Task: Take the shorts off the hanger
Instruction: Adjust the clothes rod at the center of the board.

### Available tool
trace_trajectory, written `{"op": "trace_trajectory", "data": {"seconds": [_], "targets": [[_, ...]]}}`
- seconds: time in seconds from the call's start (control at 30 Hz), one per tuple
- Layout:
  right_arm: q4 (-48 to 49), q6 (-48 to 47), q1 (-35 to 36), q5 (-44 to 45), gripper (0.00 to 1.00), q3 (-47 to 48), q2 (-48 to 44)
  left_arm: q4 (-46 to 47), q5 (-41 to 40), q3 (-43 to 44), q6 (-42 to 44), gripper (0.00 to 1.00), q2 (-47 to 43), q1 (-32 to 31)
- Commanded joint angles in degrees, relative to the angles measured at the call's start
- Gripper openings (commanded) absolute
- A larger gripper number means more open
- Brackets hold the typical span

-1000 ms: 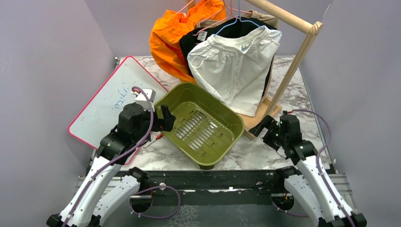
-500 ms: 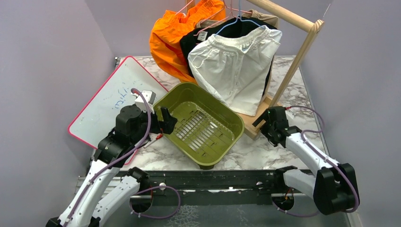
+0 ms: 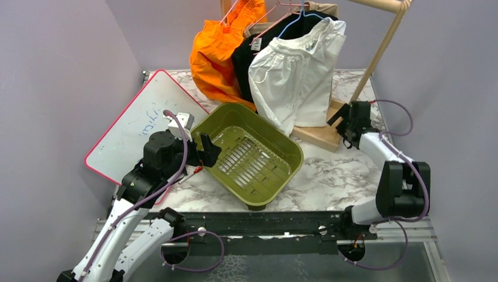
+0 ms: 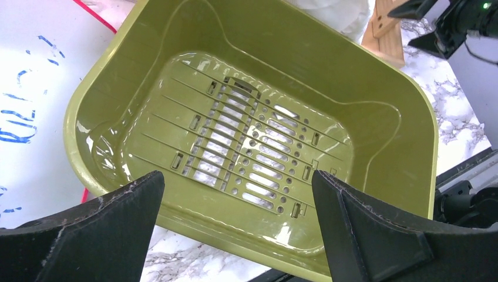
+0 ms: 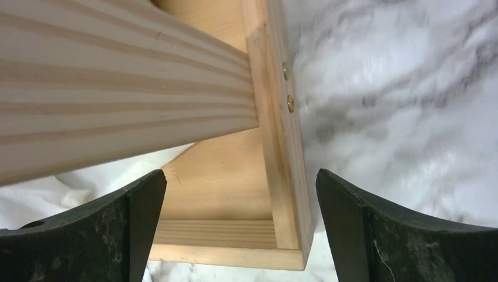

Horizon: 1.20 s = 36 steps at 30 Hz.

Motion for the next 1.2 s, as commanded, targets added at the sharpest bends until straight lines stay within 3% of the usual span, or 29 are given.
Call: {"op": "trace_trajectory", "data": {"seconds": [0.0, 0.13, 0.3, 0.7, 0.83, 0.93, 1.17], "targets": [[-0.4, -3.3, -8.7, -9.5, 0.99, 9.0, 6.5, 1.8, 1.6, -0.5, -0.7, 0.99, -0.9, -0.2], [-2.4, -5.0, -15.1, -13.9, 0.99, 13.0, 8.4, 1.9, 1.3, -1.0, -0.7, 0.99, -1.6, -0.2], [-6.5, -10.0, -16.0, -25.4, 0.99, 14.6, 7.4, 3.2, 1.3, -2.2, -0.9, 0.99, -1.4, -0.2], [-1.9, -3.3, -15.9, -42.4, 0.97, -8.6, -13.5, 4.0, 0.7, -2.3, -0.8, 0.99, -0.5, -0.2], [6.0, 0.7, -15.4, -51.1, 0.95, -12.8, -9.9, 4.4, -0.8, -2.6, -2.2, 0.99, -0.6, -0.2], [11.0, 2.4, -13.8, -52.2, 0.95, -12.2, -4.4, 3.9, -2.8, -2.5, -4.2, 0.99, -1.9, -0.2], [18.2, 6.8, -12.0, -42.1, 0.94, -3.0, 8.0, -1.7, -10.7, -0.2, -9.1, 0.99, -5.4, -0.2]]}}
